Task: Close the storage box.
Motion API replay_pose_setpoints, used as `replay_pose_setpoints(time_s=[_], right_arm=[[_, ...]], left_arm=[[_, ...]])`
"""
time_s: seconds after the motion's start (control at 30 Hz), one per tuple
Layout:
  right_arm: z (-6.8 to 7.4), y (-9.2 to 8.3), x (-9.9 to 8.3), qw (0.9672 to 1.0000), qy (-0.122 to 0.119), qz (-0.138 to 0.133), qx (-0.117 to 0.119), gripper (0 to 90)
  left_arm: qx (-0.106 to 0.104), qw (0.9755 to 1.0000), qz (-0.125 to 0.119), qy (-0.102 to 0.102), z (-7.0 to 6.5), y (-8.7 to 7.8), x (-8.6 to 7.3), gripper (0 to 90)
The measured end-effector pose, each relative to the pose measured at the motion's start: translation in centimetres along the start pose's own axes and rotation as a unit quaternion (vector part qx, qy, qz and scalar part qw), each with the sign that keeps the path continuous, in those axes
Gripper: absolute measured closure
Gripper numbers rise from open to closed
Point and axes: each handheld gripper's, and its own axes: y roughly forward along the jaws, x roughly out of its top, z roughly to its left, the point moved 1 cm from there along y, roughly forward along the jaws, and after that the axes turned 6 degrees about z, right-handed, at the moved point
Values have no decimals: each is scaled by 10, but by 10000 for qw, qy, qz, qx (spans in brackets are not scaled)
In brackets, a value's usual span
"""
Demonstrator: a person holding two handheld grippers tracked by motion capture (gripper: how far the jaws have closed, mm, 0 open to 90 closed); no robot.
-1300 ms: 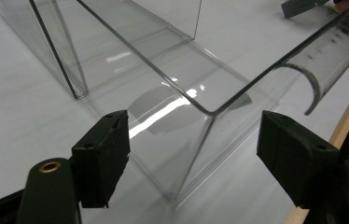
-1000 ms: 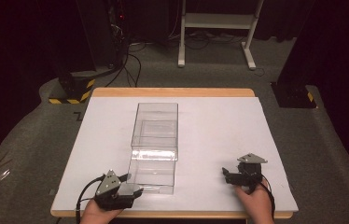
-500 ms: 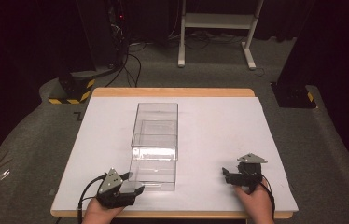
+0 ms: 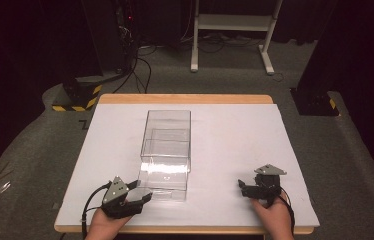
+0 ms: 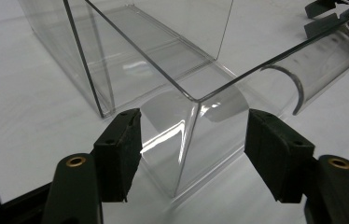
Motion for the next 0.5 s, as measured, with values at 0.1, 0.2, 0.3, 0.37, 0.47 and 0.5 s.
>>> replay_pose_setpoints(time_s=[0.1,0.2,0.3,0.37,0.47,0.5], right_arm=[[0,0,0,10000,7,1,2,108],[0,0,0,10000,-1,-2,-1,108],[0,0,0,10000,-2,-2,-1,108],[0,0,0,10000,-4,-3,-1,108],[0,0,0,10000,-3,-4,-1,109],[0,0,0,10000,-3,-4,-2,109]], left_arm=[[10,10000,-28,-39,2,1,1,385],[38,10000,-41,-32,4,2,3,413],[29,9999,-56,-99,6,4,4,418],[46,9999,-70,-118,8,6,6,418],[48,9998,-82,-156,10,8,7,422],[70,9998,-74,-157,10,9,8,428]])
